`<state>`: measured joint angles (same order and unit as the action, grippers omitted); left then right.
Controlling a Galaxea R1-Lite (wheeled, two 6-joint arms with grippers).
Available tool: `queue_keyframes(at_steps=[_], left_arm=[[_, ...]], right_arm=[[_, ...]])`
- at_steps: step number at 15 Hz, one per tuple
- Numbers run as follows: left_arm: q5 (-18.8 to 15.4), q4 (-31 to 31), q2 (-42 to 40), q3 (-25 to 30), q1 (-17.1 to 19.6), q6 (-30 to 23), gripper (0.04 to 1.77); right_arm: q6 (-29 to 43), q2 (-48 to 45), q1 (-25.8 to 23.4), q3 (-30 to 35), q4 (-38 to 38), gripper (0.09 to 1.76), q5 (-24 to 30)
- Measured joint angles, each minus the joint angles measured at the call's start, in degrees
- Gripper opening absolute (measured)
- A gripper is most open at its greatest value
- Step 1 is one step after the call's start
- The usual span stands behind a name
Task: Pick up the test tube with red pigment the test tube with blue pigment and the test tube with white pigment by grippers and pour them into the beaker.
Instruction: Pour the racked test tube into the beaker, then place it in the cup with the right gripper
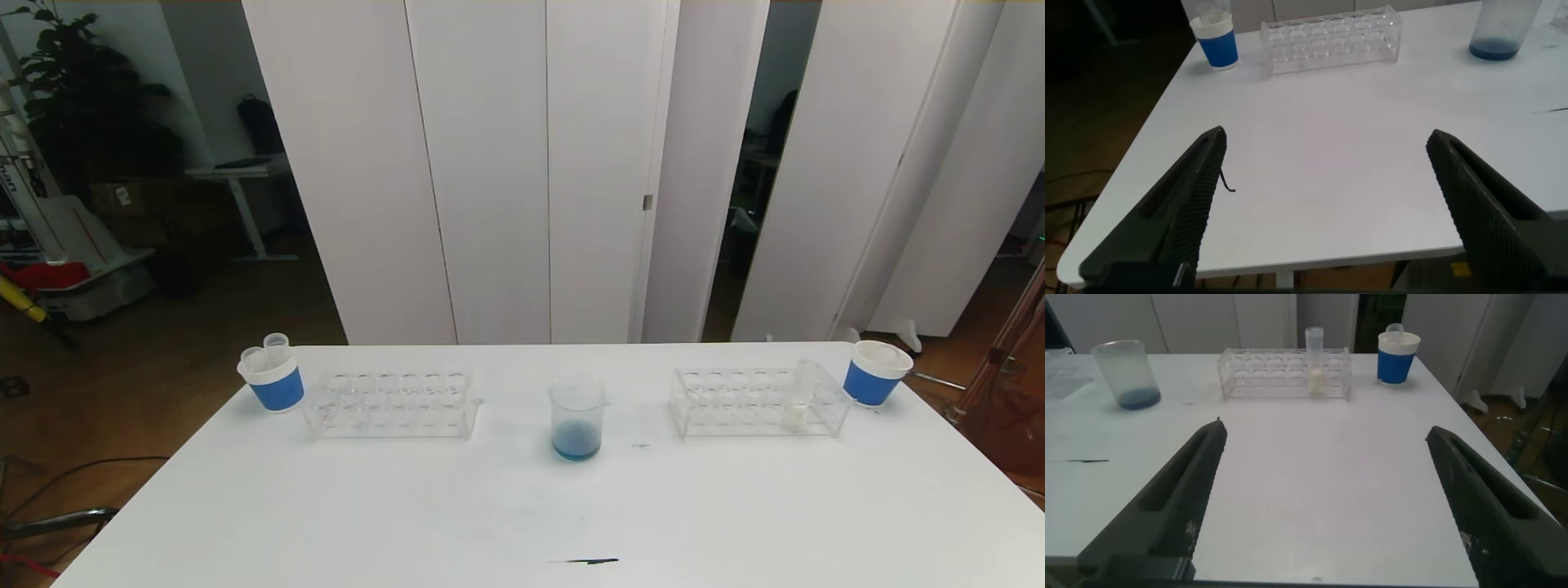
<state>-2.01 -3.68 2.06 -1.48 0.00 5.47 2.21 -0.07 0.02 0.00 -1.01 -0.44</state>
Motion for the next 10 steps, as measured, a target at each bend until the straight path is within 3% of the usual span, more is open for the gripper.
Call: queue_keyframes(at_steps=[10], left_arm=[[0.89,3.63,-2.11,1.38,-0.02,-4.1,1.75]], right_arm=[[0.0,0.0,0.0,0.0,0.0,1.75,0.02]])
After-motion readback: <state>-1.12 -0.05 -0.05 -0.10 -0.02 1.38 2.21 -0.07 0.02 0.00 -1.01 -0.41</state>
